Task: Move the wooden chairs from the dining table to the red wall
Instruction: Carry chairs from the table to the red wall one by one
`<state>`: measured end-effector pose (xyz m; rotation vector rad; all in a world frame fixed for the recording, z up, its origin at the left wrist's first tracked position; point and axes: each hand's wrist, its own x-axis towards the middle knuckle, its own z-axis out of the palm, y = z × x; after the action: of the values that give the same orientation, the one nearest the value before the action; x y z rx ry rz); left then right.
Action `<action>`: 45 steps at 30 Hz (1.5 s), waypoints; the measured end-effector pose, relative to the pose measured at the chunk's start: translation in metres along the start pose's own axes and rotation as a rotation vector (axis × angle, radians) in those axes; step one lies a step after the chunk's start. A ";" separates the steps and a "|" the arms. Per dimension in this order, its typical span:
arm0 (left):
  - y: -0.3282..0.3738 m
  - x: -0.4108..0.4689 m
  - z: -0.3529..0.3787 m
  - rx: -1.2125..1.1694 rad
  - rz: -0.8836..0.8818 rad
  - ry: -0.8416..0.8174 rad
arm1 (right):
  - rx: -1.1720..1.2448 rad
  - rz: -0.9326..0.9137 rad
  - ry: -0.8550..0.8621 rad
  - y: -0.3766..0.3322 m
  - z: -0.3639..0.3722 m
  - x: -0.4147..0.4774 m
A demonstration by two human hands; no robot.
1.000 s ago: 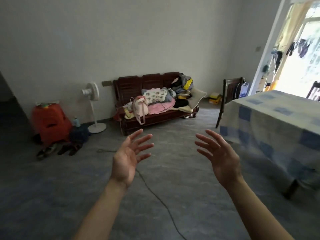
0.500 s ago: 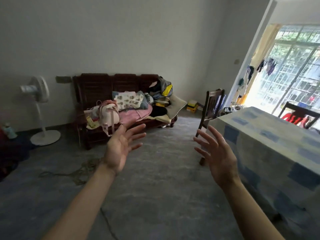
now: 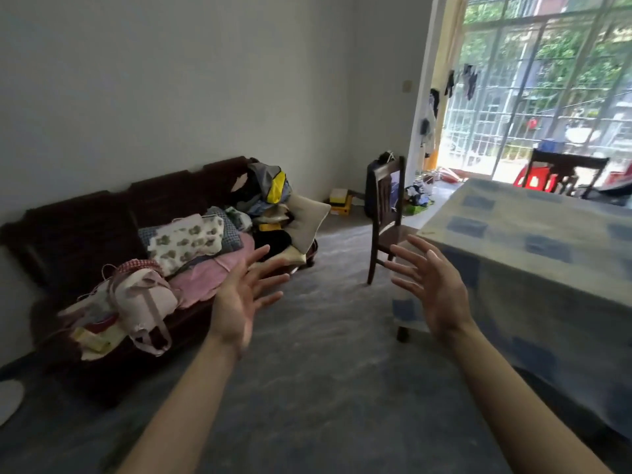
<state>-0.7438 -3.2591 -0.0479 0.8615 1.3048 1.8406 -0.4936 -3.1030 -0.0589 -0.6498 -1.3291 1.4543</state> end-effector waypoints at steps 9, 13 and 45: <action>0.023 0.297 -0.030 0.045 0.081 0.065 | 0.011 -0.016 -0.080 0.054 0.089 0.312; -0.004 0.416 -0.054 0.015 0.066 0.084 | -0.012 -0.033 -0.118 0.090 0.114 0.423; -0.249 1.319 0.190 0.203 -0.266 -0.470 | -0.167 0.043 0.505 0.342 -0.045 1.169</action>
<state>-1.2354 -1.9965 -0.0824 1.0899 1.2400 1.2207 -0.9561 -1.9771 -0.1167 -1.0797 -1.0442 1.1170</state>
